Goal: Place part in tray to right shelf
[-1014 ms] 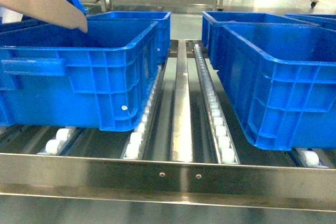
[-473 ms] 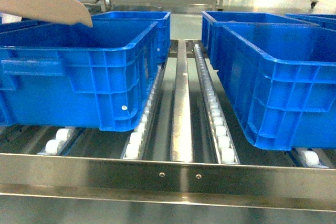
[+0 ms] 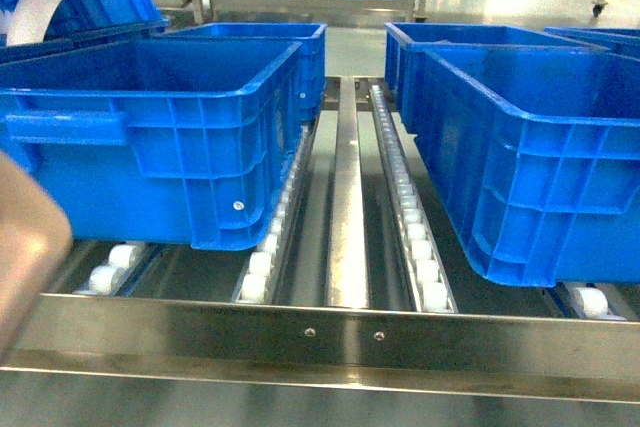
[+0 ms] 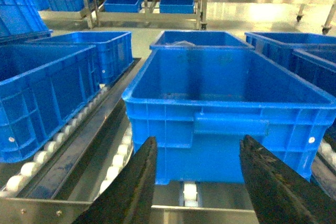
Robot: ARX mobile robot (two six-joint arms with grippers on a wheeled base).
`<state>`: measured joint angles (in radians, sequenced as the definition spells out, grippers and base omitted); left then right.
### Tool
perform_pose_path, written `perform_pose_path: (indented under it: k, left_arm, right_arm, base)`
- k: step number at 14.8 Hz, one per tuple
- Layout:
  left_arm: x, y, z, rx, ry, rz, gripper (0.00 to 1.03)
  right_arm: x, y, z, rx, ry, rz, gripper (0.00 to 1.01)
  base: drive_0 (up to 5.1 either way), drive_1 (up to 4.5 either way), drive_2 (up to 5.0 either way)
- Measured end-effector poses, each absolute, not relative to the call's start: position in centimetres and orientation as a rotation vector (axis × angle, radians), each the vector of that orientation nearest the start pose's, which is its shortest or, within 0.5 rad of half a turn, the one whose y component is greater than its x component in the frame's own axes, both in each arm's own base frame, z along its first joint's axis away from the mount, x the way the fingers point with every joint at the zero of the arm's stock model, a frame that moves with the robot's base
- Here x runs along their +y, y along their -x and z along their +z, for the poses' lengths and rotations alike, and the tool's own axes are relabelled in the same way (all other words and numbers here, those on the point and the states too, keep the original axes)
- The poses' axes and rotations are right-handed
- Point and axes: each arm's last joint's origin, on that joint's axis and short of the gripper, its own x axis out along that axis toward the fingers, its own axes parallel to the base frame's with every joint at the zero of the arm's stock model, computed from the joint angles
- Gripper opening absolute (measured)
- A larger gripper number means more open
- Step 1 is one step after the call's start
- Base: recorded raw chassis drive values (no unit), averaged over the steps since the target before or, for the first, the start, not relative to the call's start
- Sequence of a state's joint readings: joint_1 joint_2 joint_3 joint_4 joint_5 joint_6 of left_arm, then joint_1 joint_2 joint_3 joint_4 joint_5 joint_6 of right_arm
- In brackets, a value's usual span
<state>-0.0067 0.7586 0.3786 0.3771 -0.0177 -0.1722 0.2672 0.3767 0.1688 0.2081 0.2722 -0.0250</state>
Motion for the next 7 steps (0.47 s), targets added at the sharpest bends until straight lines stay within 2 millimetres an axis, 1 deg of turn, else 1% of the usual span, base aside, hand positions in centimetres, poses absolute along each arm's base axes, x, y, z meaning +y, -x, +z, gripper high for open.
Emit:
perform_pose_path:
  k: [1,2,3,4,5,6,7]
  left_arm:
    - [-0.2,-16.9,24.0,-0.002,0.108,-0.024,0.12]
    - [0.0,-16.3,23.7,-0.027,0.056,-0.002,0.12]
    - [0.0,-15.7,22.5,-0.022,0.040,0.001,0.12]
    - [0.0,-15.2,22.0,-0.030,0.025,-0.003,0.12]
    - [0.0,-14.7,21.5,-0.035,0.022,-0.005,0.12]
    - [0.0,-14.3,21.0,-0.041,0.021,-0.006,0.12]
    - [0.0,-14.0,20.7,-0.046,0.021,-0.005,0.12]
  right_arm:
    - [2.1,-11.8,20.2,0.004,0.019,-0.003,0.37]
    - [1.7,-11.6,19.8,0.003,0.017,-0.005,0.24]
    - [1.4,-11.5,19.4,-0.001,0.015,-0.007,0.09]
    - [1.2,-11.3,19.1,-0.001,0.013,-0.002,0.02]
    - [0.9,-11.2,18.7,0.005,0.013,0.011,0.02]
    - [0.1,-11.1,18.3,0.006,0.012,-0.007,0.02]
    - [-0.1,-11.0,18.2,0.001,0.010,-0.024,0.02]
  base:
    - [0.0,0.00,0.0]
    - [0.0,0.00,0.0]
    - [0.0,0.00,0.0]
    - [0.0,0.00,0.0]
    - [0.0,0.00,0.0]
    - [0.0,0.00,0.0]
    - [0.0,0.00,0.0]
